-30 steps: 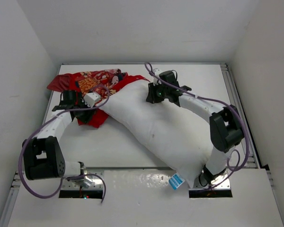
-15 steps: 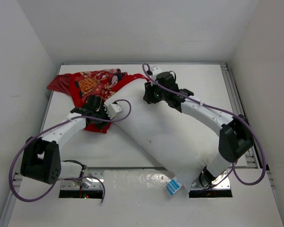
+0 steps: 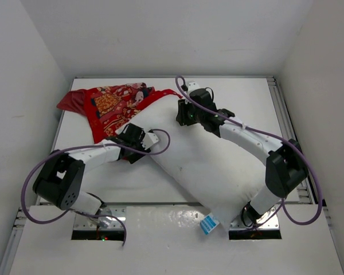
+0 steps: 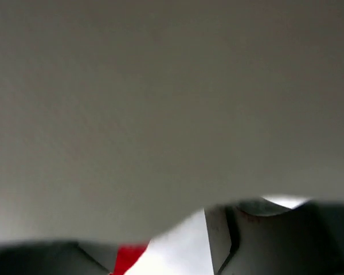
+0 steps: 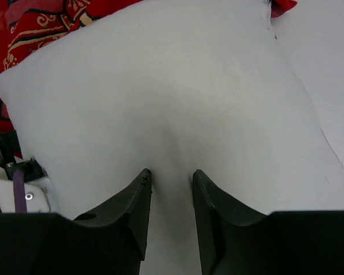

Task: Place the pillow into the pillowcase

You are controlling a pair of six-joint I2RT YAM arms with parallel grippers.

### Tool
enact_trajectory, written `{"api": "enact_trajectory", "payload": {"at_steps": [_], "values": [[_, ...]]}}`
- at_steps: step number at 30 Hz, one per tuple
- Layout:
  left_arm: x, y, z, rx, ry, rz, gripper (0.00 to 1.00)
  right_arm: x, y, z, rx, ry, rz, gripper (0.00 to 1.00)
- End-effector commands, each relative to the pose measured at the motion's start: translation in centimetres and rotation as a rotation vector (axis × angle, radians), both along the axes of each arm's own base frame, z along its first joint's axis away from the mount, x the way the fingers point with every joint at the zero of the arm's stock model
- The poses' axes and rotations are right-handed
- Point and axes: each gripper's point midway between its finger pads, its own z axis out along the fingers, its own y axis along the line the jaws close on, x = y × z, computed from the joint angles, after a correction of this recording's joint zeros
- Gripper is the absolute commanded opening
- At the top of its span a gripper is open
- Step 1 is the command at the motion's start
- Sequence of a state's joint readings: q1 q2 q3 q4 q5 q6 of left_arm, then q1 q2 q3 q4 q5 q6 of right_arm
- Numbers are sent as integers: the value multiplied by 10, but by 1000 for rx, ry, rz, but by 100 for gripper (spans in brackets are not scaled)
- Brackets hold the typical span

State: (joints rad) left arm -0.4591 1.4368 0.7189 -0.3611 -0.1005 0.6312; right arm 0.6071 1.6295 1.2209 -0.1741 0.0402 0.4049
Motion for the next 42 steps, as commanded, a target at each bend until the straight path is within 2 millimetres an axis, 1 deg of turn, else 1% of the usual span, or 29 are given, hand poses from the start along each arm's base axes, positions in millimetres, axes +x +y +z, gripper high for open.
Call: {"api": "enact_trajectory", "payload": {"at_steps": [1, 6, 9, 10, 11, 13, 15, 16, 17, 18, 19, 20, 21, 22, 23, 25, 26, 27, 28, 29, 31, 32, 34, 35, 36, 37, 39, 40, 42], "values": [[11, 12, -9, 59, -49, 98, 50, -6, 1, 14, 20, -16, -7, 35], [9, 23, -24, 112, -28, 122, 48, -6, 3, 19, 10, -32, 5, 40], [13, 29, -24, 134, -50, 132, 30, -5, 7, 23, -8, -54, 22, 46], [13, 30, -25, 132, -50, 134, 16, -7, 10, 22, -16, -49, 30, 48], [15, 33, -24, 130, -54, 142, 8, -6, 11, 19, -31, -46, 34, 50], [18, 30, -22, 105, -47, 140, 0, -5, 15, 22, -32, -47, 44, 54], [14, 26, -19, 57, -12, 122, 0, -3, 17, 25, -34, -53, 48, 55], [19, 20, -9, 20, -15, 110, 0, -3, 18, 26, -31, -55, 53, 56], [14, 23, 1, -1, 4, 108, 0, -4, 19, 25, -31, -53, 56, 56], [15, 11, 10, -79, 20, 69, 0, -2, 19, 27, -28, -58, 54, 57], [25, 9, 37, -143, -19, 67, 0, -2, 21, 29, -25, -64, 60, 57], [16, 1, 48, -214, 20, 27, 0, -1, 22, 32, -27, -71, 69, 57], [17, -2, 63, -261, 12, 13, 0, 0, 23, 35, -25, -75, 75, 59], [26, 4, 92, -313, -46, 19, 0, 2, 24, 34, -26, -71, 78, 62], [20, -3, 106, -380, -26, -22, 0, 4, 29, 39, -7, -73, 105, 64], [14, 5, 115, -437, -12, -8, 0, 4, 36, 46, 30, -73, 142, 69], [7, 2, 115, -481, 20, -24, 0, 2, 46, 54, 65, -81, 190, 75], [4, 3, 111, -497, 33, -19, 0, 3, 52, 61, 77, -100, 212, 77], [-1, 7, 100, -506, 57, -3, 0, 2, 61, 57, 62, -107, 242, 79], [-3, 7, 94, -515, 70, 3, 0, 7, 68, 67, 54, -140, 242, 85], [-5, 10, 85, -523, 94, 33, 0, 7, 83, 64, 9, -161, 270, 95], [-5, 9, 85, -546, 101, 43, 0, 13, 94, 61, -6, -167, 278, 99], [0, 14, 89, -581, 98, 79, 0, 11, 109, 50, -33, -153, 324, 99], [2, 13, 92, -598, 96, 82, 0, 8, 123, 38, -40, -125, 370, 99], [6, 22, 97, -608, 79, 112, 0, 4, 129, 31, -49, -115, 391, 99], [7, 25, 98, -611, 76, 123, 0, 2, 134, 23, -66, -112, 403, 99], [8, 35, 99, -613, 64, 158, 0, -6, 142, -7, -103, -82, 423, 99], [7, 38, 98, -616, 64, 173, 0, -10, 138, -26, -120, -52, 416, 99], [4, 44, 93, -620, 70, 201, 0, -11, 140, -48, -106, -28, 391, 99]]}}
